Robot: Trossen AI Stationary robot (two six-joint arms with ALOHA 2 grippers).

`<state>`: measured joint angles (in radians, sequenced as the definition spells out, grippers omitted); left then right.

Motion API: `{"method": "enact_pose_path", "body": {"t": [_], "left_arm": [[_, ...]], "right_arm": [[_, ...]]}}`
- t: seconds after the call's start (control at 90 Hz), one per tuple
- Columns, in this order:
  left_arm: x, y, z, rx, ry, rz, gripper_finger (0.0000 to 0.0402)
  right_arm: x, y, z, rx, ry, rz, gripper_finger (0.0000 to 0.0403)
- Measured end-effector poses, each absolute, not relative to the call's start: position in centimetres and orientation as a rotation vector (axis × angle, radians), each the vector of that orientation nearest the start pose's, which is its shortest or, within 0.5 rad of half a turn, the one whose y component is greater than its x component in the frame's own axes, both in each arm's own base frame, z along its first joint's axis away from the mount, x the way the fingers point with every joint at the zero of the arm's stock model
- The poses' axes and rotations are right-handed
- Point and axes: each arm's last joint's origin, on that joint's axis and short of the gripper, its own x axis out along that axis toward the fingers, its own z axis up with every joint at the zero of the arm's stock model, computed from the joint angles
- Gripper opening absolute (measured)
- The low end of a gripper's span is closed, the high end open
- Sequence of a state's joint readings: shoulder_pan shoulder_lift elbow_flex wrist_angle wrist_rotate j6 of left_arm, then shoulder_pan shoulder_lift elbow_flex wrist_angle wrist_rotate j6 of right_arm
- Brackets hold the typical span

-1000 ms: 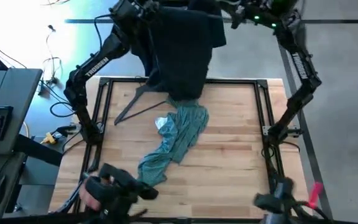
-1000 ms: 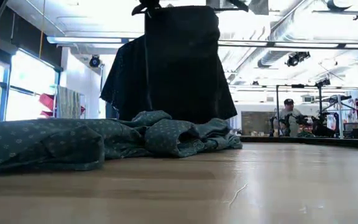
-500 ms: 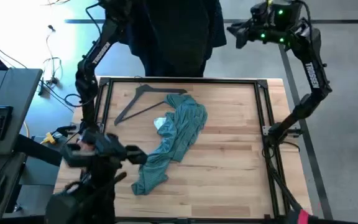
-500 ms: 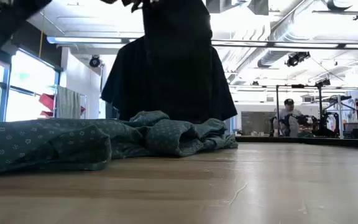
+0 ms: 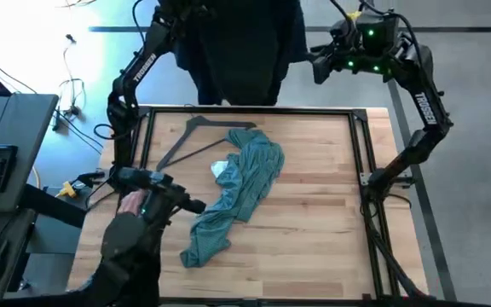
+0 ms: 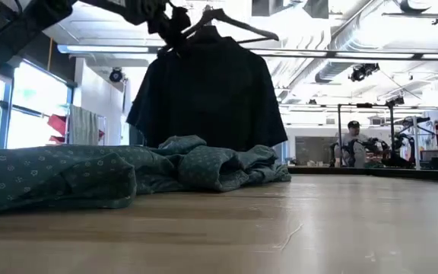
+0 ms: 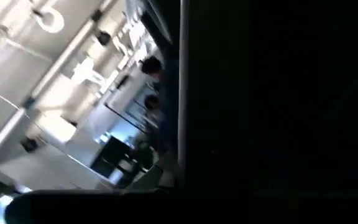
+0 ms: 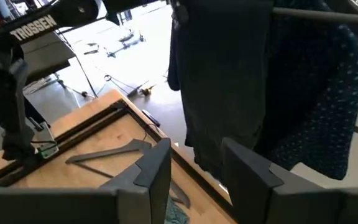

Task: Hang clothes
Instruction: Hang the hangered blue pants on the hanger rack

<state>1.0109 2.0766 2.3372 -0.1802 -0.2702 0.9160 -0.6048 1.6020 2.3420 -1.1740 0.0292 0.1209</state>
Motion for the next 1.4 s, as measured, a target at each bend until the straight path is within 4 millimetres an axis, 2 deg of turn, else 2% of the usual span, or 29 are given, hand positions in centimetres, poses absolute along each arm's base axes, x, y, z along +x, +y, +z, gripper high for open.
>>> {"method": "enact_pose_path", "body": {"t": [0.322, 0.589, 0.767, 0.822, 0.967, 1.122, 1.256, 1.4], "left_arm": [[22.1, 40.7, 45.6, 0.75, 0.614, 1.256, 0.0039], [22.6, 40.5, 45.1, 0.765, 0.655, 1.177, 0.0039], [23.2, 40.2, 45.1, 0.768, 0.657, 1.184, 0.0041], [23.2, 40.2, 45.1, 0.772, 0.651, 1.162, 0.0061], [23.0, 39.9, 45.3, 0.699, 0.619, 1.152, 0.0152], [22.2, 38.6, 46.6, 0.676, 0.626, 1.153, 0.0227], [21.8, 37.3, 47.4, 0.638, 0.658, 1.18, 0.0258], [21.2, 34.9, 48.5, 0.536, 0.669, 1.198, 0.0264]], "right_arm": [[21.1, -14.7, 53.6, 0.244, 0.385, -0.651, 0.0119], [21.1, -14.6, 53.6, 0.249, 0.384, -0.649, 0.0119], [21.4, -14.8, 53.4, 0.252, 0.393, -0.65, 0.0119], [21.6, -14.9, 53.2, 0.254, 0.403, -0.652, 0.0119], [22.3, -15.4, 52.6, 0.264, 0.44, -0.654, 0.0119], [22.7, -15.8, 51.9, 0.256, 0.492, -0.673, 0.0119], [22.7, -15.9, 51.8, 0.217, 0.505, -0.715, 0.0119], [22.7, -15.6, 52.0, 0.149, 0.519, -0.693, 0.0119]]}}
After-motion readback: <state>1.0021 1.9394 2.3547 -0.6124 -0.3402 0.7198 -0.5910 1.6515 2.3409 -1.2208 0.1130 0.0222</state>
